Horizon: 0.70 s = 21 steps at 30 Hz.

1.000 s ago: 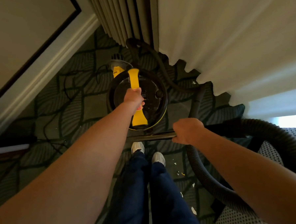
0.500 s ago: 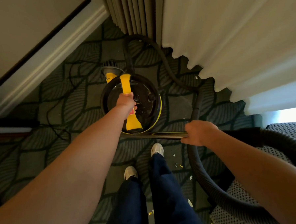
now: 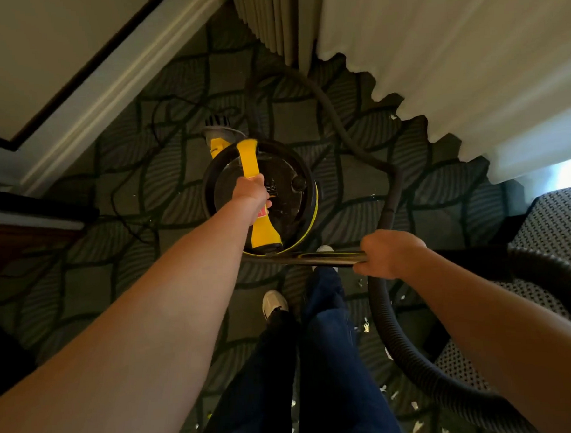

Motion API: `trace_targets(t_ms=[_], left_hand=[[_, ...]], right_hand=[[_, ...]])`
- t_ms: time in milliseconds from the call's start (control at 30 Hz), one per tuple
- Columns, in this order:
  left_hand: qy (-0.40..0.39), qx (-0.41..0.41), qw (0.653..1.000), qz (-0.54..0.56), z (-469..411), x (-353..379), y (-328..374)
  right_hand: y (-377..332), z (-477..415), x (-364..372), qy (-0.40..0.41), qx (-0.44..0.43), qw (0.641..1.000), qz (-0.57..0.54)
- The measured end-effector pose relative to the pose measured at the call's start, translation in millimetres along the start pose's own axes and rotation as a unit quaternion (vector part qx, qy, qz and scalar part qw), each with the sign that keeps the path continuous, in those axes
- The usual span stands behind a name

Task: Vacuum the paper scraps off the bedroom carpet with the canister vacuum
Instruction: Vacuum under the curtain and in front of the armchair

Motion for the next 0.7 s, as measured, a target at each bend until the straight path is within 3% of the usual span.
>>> trace_targets(t_ms=[567, 700], left_hand=[[0.062, -0.030, 0.997, 0.025, 25.6, -51.1, -104.6], [0.086, -0.075, 0.992, 0.050, 37.8, -65.4, -135.7]], right_hand=[[-97.0, 23.1, 53.2, 0.010, -0.137, 0.989, 0.063], [-108.1, 37.6, 60.8, 0.011, -0.164, 0.983, 0.087]])
Point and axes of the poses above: each hand's wrist, its own z-axis away from the middle knuckle, its own x-axis out of the palm, y = z × x, the point moved 4 cm from there along -z, towards the middle knuckle, and after that the axes turned 14 degrees about y, right-handed, at the moved point
